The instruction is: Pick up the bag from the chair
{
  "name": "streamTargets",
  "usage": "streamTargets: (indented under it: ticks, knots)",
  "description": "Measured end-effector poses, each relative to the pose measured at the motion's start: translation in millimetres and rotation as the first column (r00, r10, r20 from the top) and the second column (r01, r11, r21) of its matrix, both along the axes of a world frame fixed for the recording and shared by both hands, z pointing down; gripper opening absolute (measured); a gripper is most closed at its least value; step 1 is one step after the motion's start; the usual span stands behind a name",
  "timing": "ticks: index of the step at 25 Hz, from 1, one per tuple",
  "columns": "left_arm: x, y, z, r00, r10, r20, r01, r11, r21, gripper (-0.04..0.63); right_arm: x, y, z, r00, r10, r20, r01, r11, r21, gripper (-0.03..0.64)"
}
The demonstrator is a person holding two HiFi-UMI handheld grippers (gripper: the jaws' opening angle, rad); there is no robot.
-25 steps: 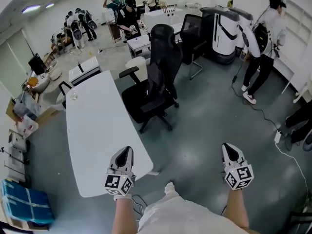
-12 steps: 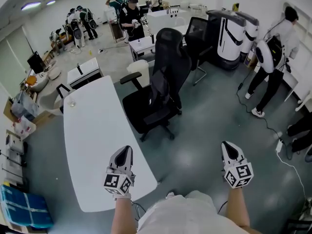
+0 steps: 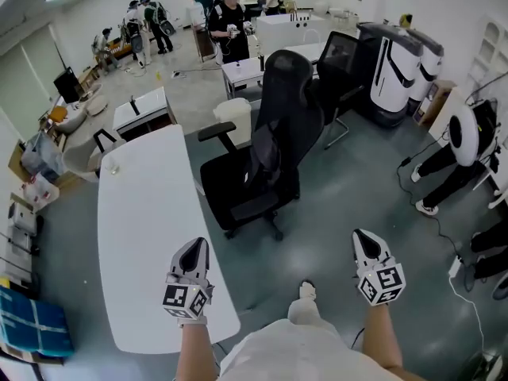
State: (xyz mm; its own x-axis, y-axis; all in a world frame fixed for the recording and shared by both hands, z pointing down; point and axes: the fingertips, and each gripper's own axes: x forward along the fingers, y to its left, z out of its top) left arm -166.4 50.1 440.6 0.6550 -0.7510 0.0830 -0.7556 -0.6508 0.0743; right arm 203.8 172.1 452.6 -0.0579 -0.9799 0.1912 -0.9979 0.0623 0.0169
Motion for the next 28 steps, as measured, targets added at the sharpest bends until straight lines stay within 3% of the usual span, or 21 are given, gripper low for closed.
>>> streamTargets:
  ticks: [7,14,22,28]
  knots:
    - [51.5,-59.7,-9.0,0.992,-0.123,0.005,0.123,0.992,0.009,0.028,53.1,-100.0,-3.7,0.992,-0.129,0.002,0.129,0.992,-0.002,0.020]
    - [102.2,-82.5,-2.7,0.978,-0.205,0.029,0.204,0.979,0.016,0.028,89.2,-168.6,4.1,0.966,-0.258,0.009,0.258,0.966,-0.003,0.020]
    - [126.5,-91.7,1.8,0.962,-0.272,-0.005,0.271,0.962,-0.015,0.028,82.0,-231.2,15.4,0.923,-0.383,0.020,0.384,0.924,-0.002,0.020]
    - [116.9,-108.6,13.8,0.945,-0.327,0.002,0.327,0.944,-0.038,0.028,61.7,-272.5,29.6,0.895,-0.444,0.037,0.444,0.896,-0.015,0.020]
